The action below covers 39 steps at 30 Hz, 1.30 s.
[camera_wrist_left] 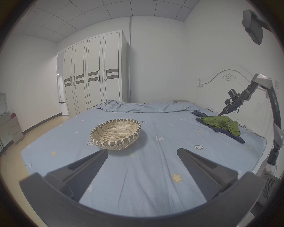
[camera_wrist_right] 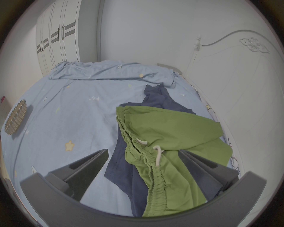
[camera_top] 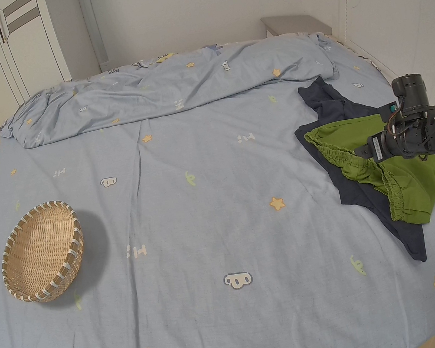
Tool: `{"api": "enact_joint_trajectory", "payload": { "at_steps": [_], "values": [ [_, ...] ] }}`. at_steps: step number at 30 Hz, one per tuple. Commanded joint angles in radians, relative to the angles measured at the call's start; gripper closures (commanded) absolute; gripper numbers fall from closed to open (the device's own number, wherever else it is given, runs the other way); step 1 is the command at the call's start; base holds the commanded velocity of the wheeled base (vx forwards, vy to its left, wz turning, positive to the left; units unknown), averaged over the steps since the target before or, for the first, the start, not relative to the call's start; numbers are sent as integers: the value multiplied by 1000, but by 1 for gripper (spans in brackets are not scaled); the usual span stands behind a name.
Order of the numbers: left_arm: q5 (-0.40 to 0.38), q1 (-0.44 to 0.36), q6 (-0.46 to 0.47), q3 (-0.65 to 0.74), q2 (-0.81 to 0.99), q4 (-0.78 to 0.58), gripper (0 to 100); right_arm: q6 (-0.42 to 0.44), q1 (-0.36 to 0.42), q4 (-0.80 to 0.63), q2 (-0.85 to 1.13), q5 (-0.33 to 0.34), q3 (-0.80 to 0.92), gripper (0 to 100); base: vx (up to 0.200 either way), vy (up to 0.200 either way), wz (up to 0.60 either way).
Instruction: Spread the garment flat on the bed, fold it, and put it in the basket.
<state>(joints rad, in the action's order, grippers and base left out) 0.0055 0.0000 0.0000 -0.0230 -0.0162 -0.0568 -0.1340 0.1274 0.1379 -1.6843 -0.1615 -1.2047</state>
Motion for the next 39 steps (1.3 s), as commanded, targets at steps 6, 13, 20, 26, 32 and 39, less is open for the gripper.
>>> {"api": "enact_joint_trajectory", "payload": {
  "at_steps": [6,13,20,26,32,39],
  "values": [
    [1,0,0,0,16,0,0,2,-9,8,-169,-6,-69,0,0,0,0],
    [1,0,0,0,16,0,0,2,-9,65,-209,-7,-85,0,0,0,0],
    [1,0,0,0,16,0,0,2,-3,65,-233,-7,-101,0,0,0,0],
    [1,0,0,0,16,0,0,2,0,65,-250,-7,-104,100,0,0,0],
    [1,0,0,0,16,0,0,2,0,65,-255,-7,-105,100,0,0,0],
    [1,0,0,0,16,0,0,17,17,40,-232,-7,-150,100,0,0,0]
  ]
}}
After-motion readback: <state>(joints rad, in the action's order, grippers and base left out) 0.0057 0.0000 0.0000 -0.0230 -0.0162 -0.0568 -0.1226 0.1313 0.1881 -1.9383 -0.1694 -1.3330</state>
